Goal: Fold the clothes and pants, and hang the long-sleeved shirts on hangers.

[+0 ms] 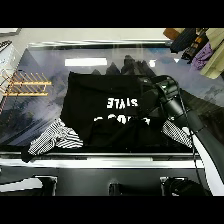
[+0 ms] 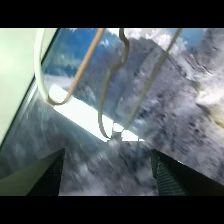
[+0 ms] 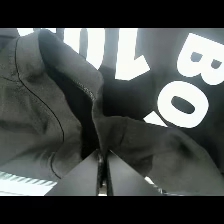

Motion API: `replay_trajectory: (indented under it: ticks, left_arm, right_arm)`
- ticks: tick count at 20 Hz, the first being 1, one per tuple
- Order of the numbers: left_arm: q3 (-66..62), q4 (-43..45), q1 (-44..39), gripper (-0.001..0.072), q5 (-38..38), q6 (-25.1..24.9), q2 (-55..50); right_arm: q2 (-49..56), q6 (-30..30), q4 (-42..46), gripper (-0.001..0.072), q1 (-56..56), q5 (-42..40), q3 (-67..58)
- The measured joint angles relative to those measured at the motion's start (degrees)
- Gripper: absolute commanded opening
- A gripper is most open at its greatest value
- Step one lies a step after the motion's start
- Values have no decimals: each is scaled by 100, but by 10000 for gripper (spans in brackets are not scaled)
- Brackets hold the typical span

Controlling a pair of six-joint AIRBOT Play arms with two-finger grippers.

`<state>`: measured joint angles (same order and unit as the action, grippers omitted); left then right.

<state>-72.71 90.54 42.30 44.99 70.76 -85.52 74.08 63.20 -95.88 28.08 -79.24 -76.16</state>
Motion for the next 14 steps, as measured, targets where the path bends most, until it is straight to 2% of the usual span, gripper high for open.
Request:
replay_trajectory:
  ticks: [8, 14]
  left_arm:
    - [-1027, 13, -11, 610, -26, -890, -1425]
    - [-1370, 9, -22, 597, 127, -1298, -1974]
  right_arm:
    - [0, -153, -11, 43, 0, 17, 0]
    - [0, -450, 9, 43, 0, 44, 0]
